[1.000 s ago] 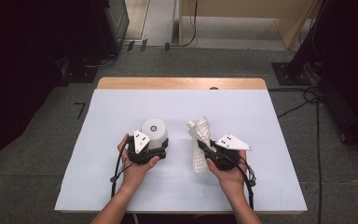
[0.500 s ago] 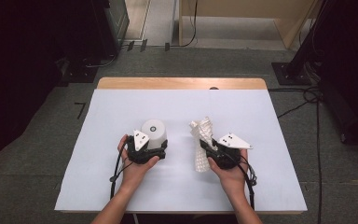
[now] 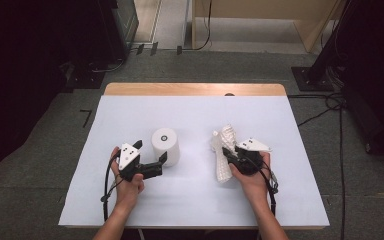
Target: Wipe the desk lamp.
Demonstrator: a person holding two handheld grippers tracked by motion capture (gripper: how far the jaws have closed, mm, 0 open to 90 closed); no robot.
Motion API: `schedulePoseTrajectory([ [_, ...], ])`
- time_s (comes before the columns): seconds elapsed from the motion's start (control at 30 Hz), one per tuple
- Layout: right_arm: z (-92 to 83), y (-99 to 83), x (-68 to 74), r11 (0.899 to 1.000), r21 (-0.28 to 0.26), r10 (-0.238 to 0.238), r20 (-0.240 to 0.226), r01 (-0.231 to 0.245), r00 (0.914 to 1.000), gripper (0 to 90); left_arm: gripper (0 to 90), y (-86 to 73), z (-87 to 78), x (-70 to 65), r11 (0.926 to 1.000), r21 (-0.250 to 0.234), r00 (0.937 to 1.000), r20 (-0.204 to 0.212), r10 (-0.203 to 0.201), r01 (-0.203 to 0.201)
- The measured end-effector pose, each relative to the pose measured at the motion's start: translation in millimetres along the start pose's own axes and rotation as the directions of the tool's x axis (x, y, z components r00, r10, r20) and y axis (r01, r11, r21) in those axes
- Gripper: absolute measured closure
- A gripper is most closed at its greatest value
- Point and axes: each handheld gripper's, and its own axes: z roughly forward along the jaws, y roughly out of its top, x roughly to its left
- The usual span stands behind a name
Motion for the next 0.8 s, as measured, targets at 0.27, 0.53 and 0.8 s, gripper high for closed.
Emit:
schedulePoseTrajectory([
  [0.27,-10.8,2.2,-21.7,0.998,-0.027,0.053,0.045,-0.051,0.9976,24.7,1.9,4.3,-10.6,16.5,0.9993,-0.012,0.9991,-0.026,-0.034,0.034],
  [0.53,-36.7,2.2,-43.5,0.994,-0.091,0.064,0.092,-0.056,0.9937,14.9,1.9,-2.9,-32.3,34.1,0.9995,-0.019,0.9978,-0.060,-0.028,0.027],
  [0.8,-69.3,-15.4,-71.1,0.989,-0.124,0.091,0.136,-0.075,0.9864,16.4,1.8,-12.3,-49.3,50.6,0.9986,-0.009,0.9941,-0.096,-0.052,0.051],
])
